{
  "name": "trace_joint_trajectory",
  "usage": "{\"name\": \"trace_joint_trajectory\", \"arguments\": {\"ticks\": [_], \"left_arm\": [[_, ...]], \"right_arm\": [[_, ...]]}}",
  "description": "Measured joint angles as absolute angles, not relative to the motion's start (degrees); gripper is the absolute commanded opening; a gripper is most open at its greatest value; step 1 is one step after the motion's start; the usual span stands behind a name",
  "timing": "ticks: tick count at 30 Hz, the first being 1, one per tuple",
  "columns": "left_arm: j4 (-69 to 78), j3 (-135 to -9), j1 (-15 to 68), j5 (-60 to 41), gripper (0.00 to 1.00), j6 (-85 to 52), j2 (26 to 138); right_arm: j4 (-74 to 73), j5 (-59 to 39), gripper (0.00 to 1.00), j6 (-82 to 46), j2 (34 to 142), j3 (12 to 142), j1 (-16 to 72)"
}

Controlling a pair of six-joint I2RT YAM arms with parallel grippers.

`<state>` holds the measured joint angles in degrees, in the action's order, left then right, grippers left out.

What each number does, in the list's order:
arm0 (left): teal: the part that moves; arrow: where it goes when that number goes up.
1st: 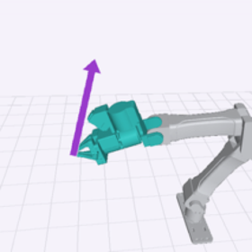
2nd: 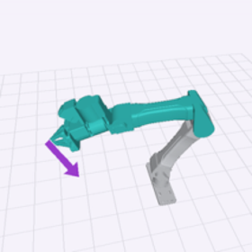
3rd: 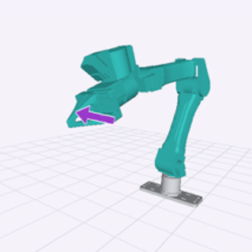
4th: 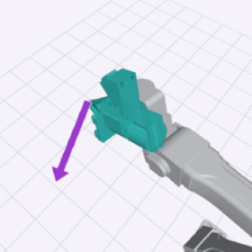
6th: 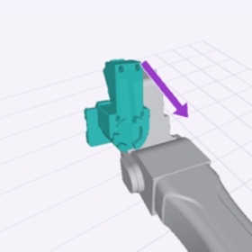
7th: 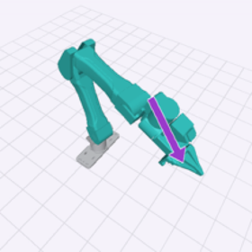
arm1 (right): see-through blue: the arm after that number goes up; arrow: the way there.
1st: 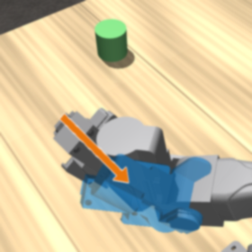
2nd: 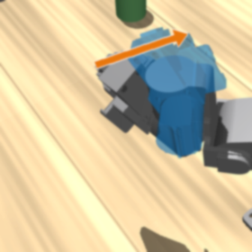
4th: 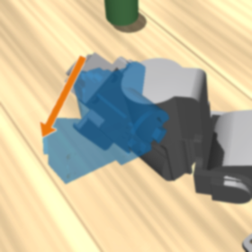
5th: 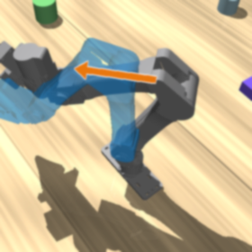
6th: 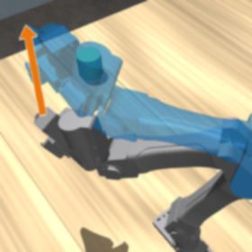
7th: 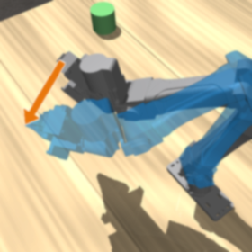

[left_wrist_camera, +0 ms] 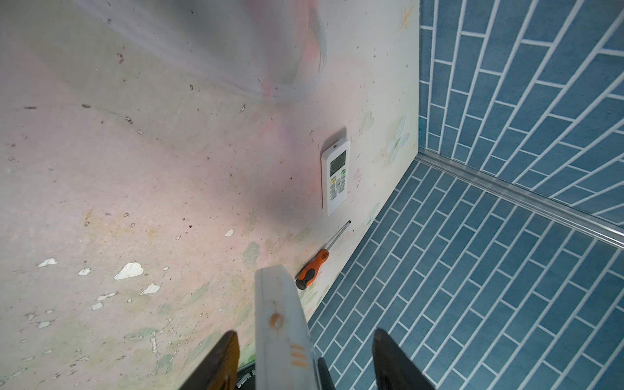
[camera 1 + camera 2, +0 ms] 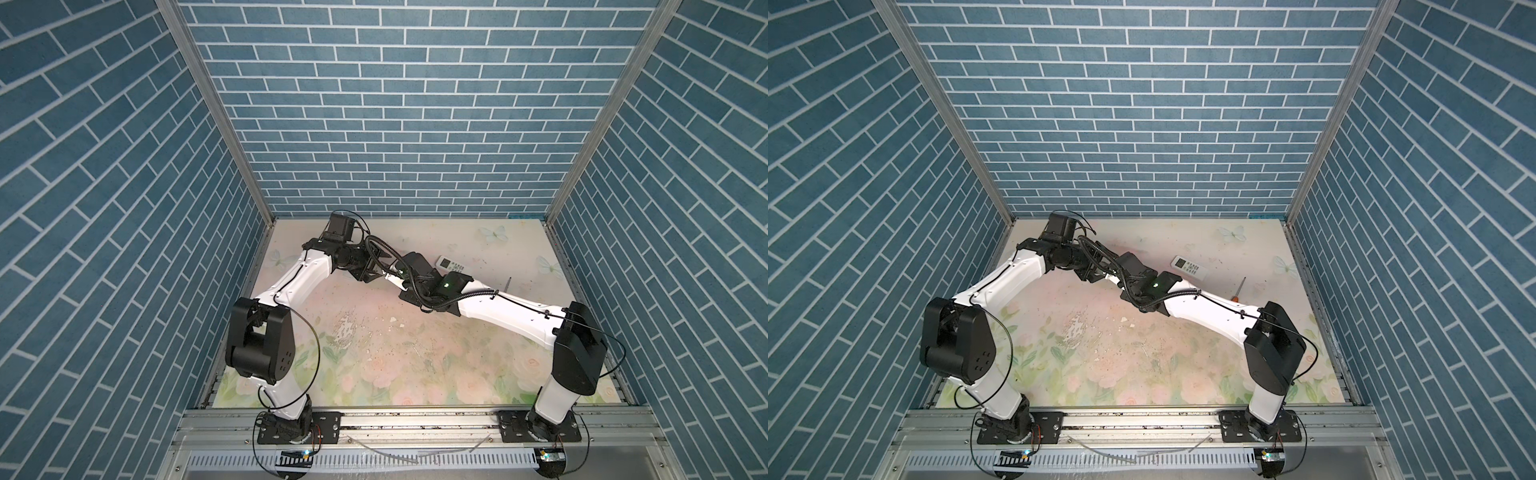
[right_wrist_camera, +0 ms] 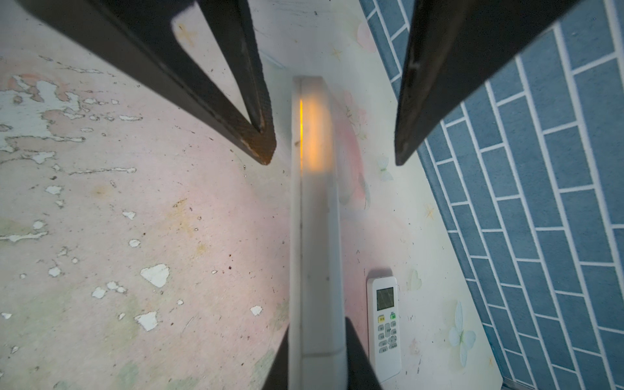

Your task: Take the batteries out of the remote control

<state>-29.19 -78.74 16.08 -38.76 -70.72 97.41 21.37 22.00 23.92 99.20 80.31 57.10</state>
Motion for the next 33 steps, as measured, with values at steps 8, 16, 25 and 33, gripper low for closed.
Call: {"name": "trace_joint_trajectory", "arguments": {"ticks": [8, 16, 25, 33], "left_arm": [[-28.5, -78.7, 16.3, -38.6, 0.51, -71.1, 97.7], [-27.5, -78.8, 16.9, -38.6, 0.45, -71.9, 99.4], [-25.9, -78.8, 17.3, -38.9, 0.41, -72.9, 99.4], [-25.9, -78.8, 17.3, -38.9, 0.32, -73.2, 99.4]], "right_arm": [[21.0, 21.8, 0.00, 24.1, 99.2, 80.9, 57.1], [20.3, 21.8, 0.00, 24.1, 99.2, 81.3, 57.1], [19.3, 21.8, 0.00, 24.5, 100.3, 82.9, 57.1], [18.9, 22.0, 0.00, 24.5, 101.7, 83.2, 57.1]]}}
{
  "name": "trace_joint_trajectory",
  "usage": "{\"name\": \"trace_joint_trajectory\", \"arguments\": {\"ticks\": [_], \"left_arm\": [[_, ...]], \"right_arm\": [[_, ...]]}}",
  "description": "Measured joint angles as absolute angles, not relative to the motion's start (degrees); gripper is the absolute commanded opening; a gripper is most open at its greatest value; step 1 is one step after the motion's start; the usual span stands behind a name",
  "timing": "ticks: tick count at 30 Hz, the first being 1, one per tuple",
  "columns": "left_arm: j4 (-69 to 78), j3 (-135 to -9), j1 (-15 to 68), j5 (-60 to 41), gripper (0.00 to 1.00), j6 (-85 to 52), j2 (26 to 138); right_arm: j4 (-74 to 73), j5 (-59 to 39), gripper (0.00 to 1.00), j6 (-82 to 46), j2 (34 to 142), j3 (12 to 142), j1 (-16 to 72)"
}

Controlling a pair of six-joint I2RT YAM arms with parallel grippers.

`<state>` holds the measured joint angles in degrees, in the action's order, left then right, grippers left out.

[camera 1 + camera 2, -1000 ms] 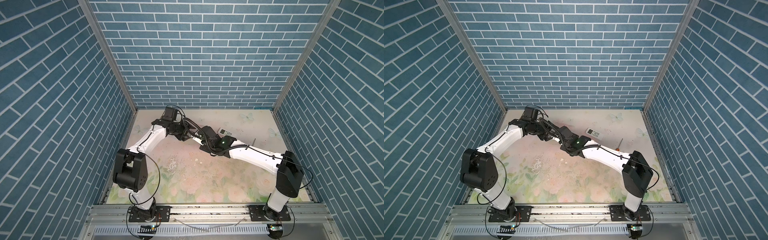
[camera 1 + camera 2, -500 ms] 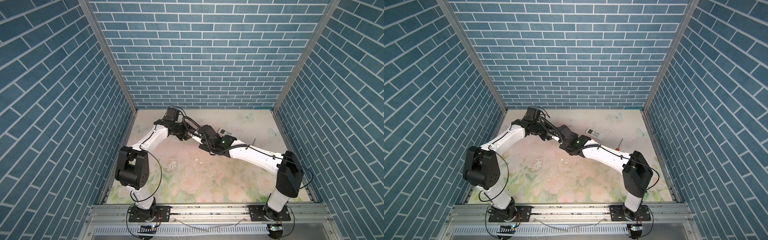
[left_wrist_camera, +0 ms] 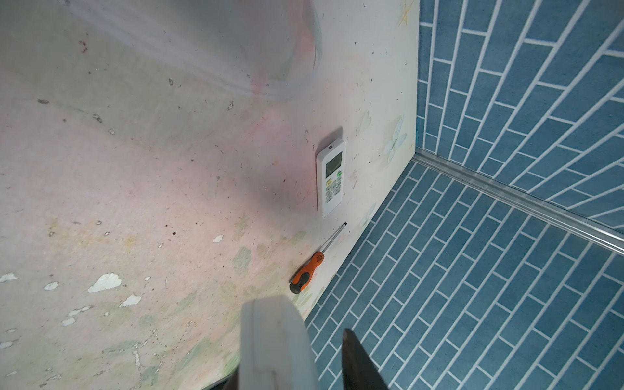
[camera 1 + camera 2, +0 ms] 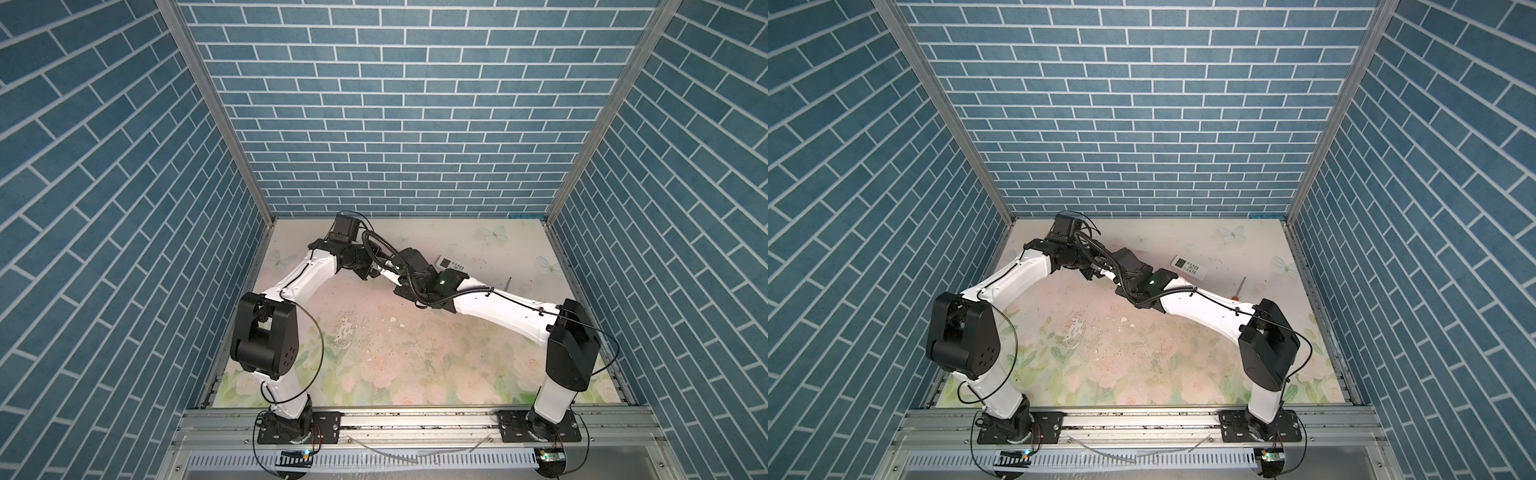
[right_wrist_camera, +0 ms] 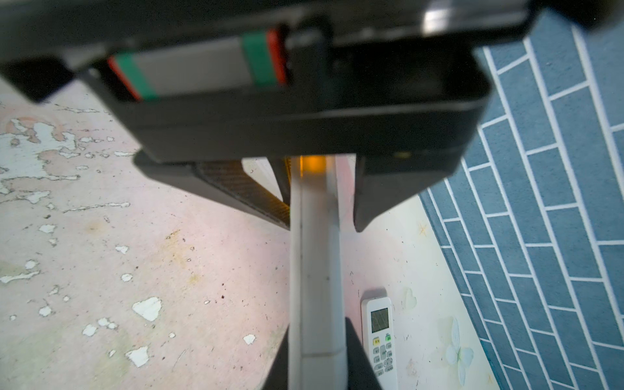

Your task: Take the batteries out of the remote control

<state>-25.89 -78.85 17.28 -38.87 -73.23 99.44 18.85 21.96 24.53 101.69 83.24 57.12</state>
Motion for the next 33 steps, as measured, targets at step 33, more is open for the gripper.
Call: {"name": "trace_joint_trajectory", "arguments": {"ticks": [33], "left_arm": [[-26.0, -79.4, 17.2, -39.8, 0.00, -75.5, 99.4]], "right_arm": [[18.8, 23.9, 0.34, 26.9, 101.8, 83.7, 57.4]]}}
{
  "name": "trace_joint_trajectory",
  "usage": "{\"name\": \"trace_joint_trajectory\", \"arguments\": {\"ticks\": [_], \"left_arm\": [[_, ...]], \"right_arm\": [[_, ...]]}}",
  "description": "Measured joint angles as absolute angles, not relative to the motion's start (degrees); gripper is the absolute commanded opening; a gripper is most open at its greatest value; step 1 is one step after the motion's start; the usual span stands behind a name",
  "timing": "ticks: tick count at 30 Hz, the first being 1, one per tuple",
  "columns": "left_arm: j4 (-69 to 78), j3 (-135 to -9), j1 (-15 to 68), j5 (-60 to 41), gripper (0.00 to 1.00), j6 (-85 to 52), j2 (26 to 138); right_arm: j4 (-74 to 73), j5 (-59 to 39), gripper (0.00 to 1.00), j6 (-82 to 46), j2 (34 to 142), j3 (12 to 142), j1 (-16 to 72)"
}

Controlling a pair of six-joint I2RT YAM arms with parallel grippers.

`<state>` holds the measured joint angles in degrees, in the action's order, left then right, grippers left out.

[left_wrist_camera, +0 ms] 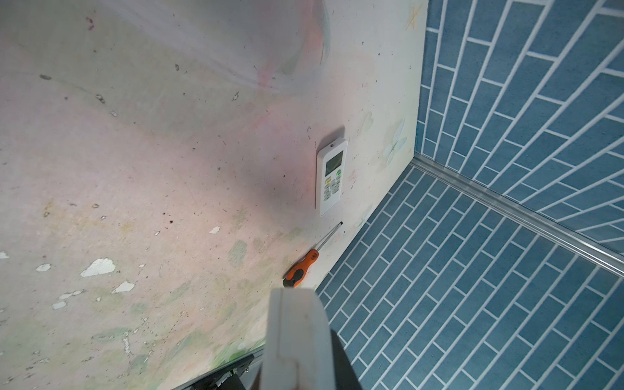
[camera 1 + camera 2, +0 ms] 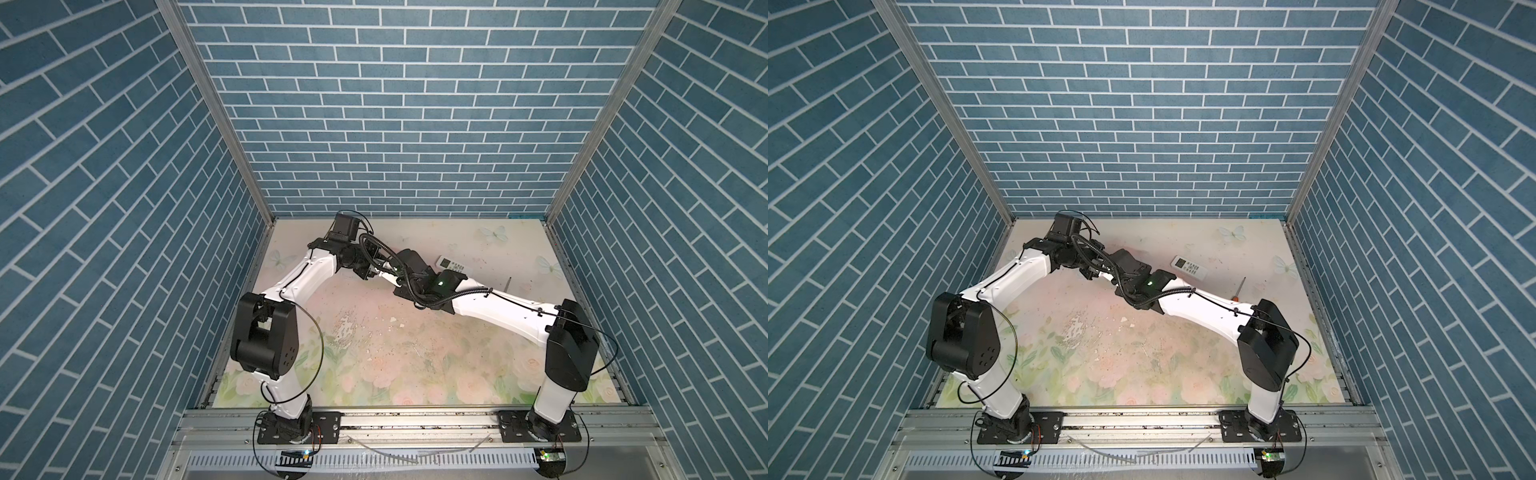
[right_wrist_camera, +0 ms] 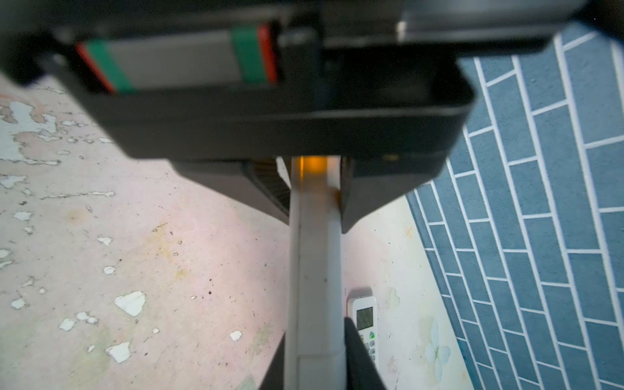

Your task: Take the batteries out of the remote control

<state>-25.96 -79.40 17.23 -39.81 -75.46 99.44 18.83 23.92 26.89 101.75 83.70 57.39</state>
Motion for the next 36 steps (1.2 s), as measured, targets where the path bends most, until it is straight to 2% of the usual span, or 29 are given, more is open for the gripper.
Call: {"name": "trace_joint_trajectory", "arguments": {"ticks": [3, 13, 18, 23, 26, 36], "left_arm": [[-25.4, -79.4, 17.3, -40.2, 0.00, -74.7, 99.4], [-24.5, -79.5, 17.3, -40.2, 0.00, -74.3, 99.4], [-23.5, -79.5, 17.3, -40.3, 0.00, -74.7, 99.4], [-21.5, -79.5, 17.3, -40.6, 0.00, -75.6, 99.4], [-20.2, -79.5, 17.2, -40.8, 0.00, -76.3, 99.4], [-14.1, -77.3, 16.5, -41.5, 0.00, -78.8, 99.7]], "right_arm": [[18.4, 23.7, 0.45, 26.3, 101.8, 84.1, 57.4], [17.1, 24.0, 0.60, 25.8, 101.8, 84.3, 57.4], [16.6, 24.0, 0.75, 25.7, 101.7, 84.3, 57.4], [16.4, 22.7, 0.85, 25.3, 101.0, 84.3, 57.4], [16.4, 22.0, 0.89, 24.9, 99.9, 84.2, 57.4], [17.1, 18.5, 0.90, 20.2, 91.8, 83.2, 57.4]]}}
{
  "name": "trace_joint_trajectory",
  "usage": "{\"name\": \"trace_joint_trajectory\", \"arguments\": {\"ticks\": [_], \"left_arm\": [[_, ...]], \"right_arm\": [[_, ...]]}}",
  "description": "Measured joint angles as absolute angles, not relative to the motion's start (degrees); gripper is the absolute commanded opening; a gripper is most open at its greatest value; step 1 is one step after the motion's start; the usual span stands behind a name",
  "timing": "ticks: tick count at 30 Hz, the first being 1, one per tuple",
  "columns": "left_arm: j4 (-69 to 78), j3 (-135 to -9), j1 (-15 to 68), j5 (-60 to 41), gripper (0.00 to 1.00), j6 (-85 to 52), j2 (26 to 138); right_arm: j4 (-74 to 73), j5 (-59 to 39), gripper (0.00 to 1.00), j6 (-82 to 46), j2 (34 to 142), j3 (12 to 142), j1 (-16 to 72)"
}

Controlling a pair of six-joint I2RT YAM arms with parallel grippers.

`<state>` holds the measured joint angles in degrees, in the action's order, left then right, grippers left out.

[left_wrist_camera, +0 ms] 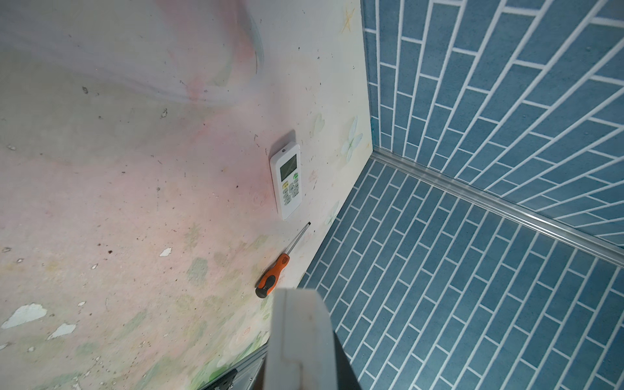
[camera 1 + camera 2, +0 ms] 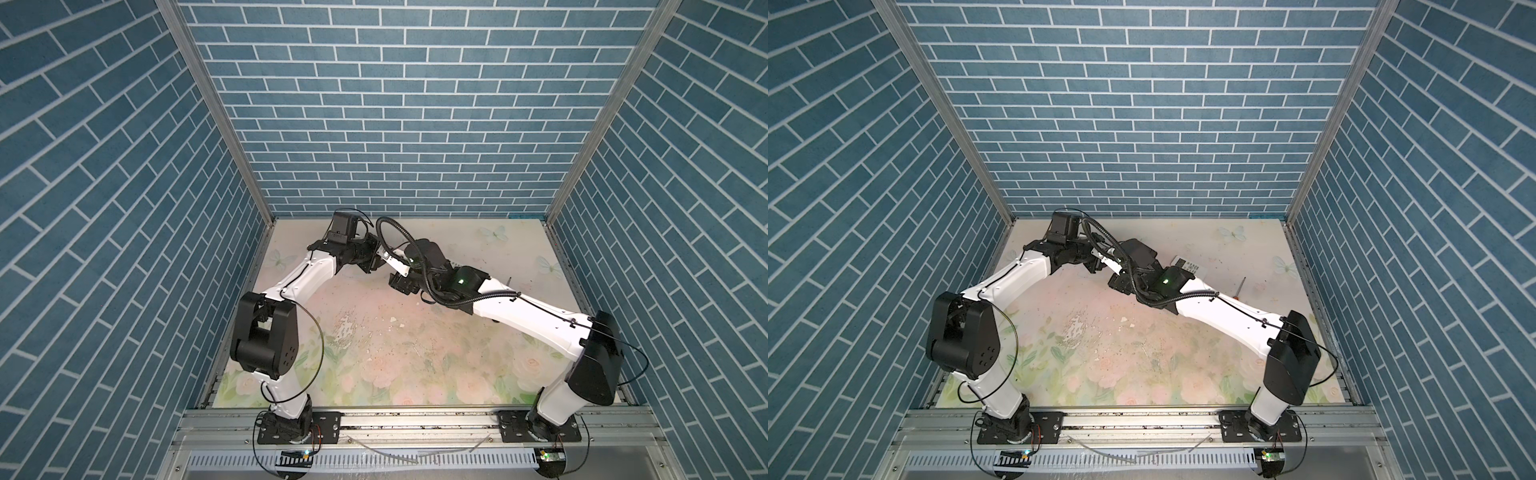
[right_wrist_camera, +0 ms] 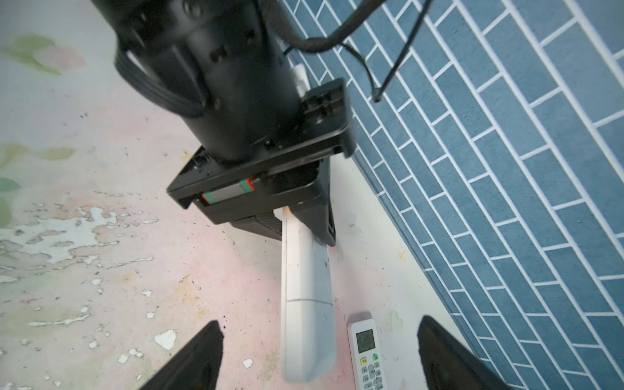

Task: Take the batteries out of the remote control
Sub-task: 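Draw the right gripper back from the remote while left gripper holds it, then bring the right gripper back toward the remote held by the left gripper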

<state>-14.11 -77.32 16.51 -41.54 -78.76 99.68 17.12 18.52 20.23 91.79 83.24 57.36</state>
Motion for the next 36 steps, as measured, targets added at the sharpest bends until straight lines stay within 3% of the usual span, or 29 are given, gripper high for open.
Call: {"name": "trace_joint_trajectory", "arguments": {"ticks": [8, 13, 17, 27, 36], "left_arm": [[-5.4, -75.5, 16.1, -40.8, 0.00, -79.3, 100.4], [4.6, -71.0, 16.1, -39.0, 0.00, -79.0, 100.4], [14.2, -65.9, 16.1, -36.4, 0.00, -78.7, 100.3], [33.1, -59.0, 16.9, -29.4, 0.00, -75.3, 98.0], [46.3, -57.0, 19.3, -25.9, 0.00, -74.3, 96.6]], "right_arm": [[19.8, 12.4, 0.83, 10.2, 82.5, 82.0, 55.7], [20.6, 6.0, 0.70, -3.7, 79.9, 81.2, 48.4], [18.6, -0.1, 0.66, -17.1, 79.2, 78.3, 41.7], [4.6, -11.7, 0.65, -40.8, 83.4, 70.7, 36.9], [-10.1, -17.3, 0.63, -52.5, 90.0, 67.2, 35.8]]}}
